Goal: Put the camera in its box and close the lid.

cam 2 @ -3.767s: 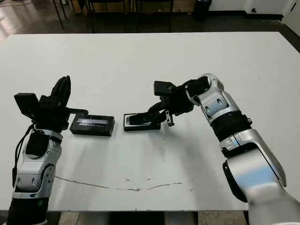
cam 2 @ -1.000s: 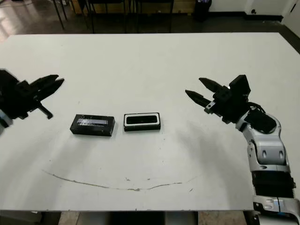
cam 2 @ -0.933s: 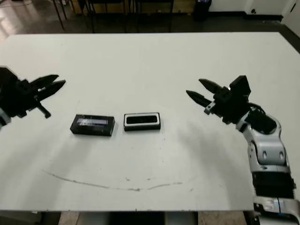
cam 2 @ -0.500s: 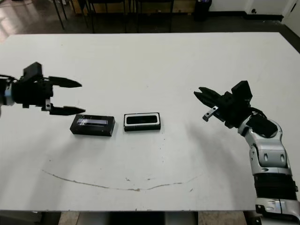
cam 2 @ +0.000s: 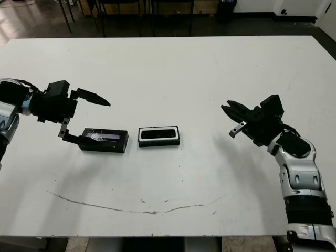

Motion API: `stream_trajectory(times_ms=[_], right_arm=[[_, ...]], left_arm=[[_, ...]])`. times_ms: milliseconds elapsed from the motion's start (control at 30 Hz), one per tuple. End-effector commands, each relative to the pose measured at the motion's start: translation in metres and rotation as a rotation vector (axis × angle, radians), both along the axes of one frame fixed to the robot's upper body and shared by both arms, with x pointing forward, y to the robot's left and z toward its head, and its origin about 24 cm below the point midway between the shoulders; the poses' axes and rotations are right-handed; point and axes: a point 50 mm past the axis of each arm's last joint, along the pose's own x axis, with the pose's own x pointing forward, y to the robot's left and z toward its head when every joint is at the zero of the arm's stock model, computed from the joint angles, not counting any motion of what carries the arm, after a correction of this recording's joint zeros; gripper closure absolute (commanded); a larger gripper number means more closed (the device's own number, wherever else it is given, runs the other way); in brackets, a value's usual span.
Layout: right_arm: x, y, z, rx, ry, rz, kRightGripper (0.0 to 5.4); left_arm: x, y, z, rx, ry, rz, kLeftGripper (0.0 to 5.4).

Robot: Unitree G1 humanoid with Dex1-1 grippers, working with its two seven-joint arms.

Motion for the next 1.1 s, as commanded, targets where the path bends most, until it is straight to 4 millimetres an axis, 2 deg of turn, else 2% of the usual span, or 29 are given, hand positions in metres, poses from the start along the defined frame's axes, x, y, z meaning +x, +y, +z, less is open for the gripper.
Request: stream_trajectory(times_ms=[33,267,500,867,1100], right_arm=[[-0.004,-0.005,-0.006,-0.034,0.024,-0.017,5.40],[-0.004,-0.009,-0.008,-0.052,0.022,-0.020,5.40],[-0.004,-0.014,-0.010,-0.036,0.025,-0.009,5.40],[-0.006,-0.020,-0.010,-0.023,0.040,-0.016,5.40],[-0.008,-0.020,-0.010,-0.048,0.037,-0.019,5.40]], left_arm=[[-0.002,0.001,-0.009,0.067,0.006,-0.003,0.02],[-0.002,0.000,-0.026,0.121,0.063,0.016,0.02],[-0.001,0.000,-0.031,0.198,0.009,0.000,0.02],[0.002,0.002,-0.049,0.225,0.093,0.054,0.02],[0.003,0.011,-0.060,0.249,0.186,0.156,0.02]])
